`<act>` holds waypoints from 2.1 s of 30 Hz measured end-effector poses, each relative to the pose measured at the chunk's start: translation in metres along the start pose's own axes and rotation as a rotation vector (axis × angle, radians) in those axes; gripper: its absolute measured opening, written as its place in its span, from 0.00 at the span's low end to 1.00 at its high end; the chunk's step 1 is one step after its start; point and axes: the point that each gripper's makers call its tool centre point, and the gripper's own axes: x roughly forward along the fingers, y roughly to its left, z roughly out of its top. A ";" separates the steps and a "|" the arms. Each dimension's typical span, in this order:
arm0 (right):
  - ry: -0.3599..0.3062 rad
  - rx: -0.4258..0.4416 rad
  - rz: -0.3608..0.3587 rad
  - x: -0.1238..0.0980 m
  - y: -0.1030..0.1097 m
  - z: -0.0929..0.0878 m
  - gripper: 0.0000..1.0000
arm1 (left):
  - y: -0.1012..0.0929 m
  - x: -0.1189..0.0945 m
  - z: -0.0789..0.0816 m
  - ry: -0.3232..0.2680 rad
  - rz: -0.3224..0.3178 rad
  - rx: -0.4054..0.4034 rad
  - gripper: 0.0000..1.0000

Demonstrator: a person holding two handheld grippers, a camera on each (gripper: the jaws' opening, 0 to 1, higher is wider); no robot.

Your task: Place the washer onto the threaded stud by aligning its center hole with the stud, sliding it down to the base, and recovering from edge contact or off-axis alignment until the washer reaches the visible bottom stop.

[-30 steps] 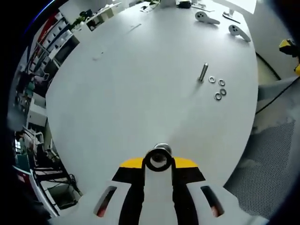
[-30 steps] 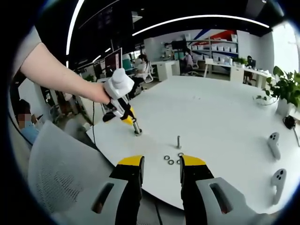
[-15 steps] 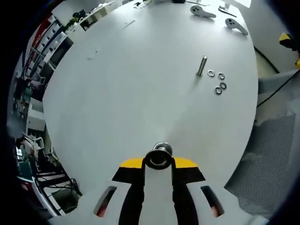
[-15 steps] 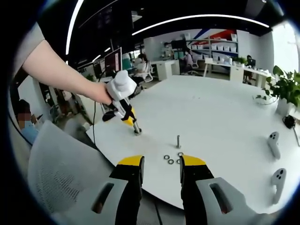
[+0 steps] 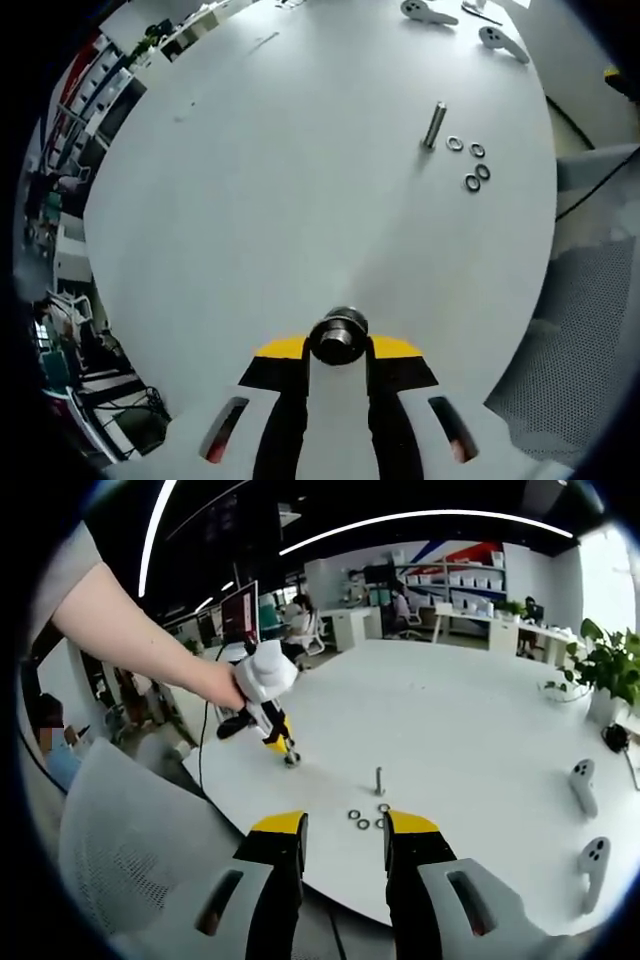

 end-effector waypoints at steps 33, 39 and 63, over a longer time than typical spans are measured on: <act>0.011 -0.014 0.006 0.001 0.001 -0.002 0.32 | -0.012 0.023 -0.007 -0.019 -0.024 -0.078 0.26; 0.016 -0.020 0.017 0.001 0.003 -0.002 0.32 | -0.010 0.012 -0.004 -0.091 -0.006 -0.163 0.28; 0.023 -0.037 0.056 0.002 0.012 -0.004 0.32 | -0.015 -0.084 -0.018 -0.429 0.102 -0.419 0.33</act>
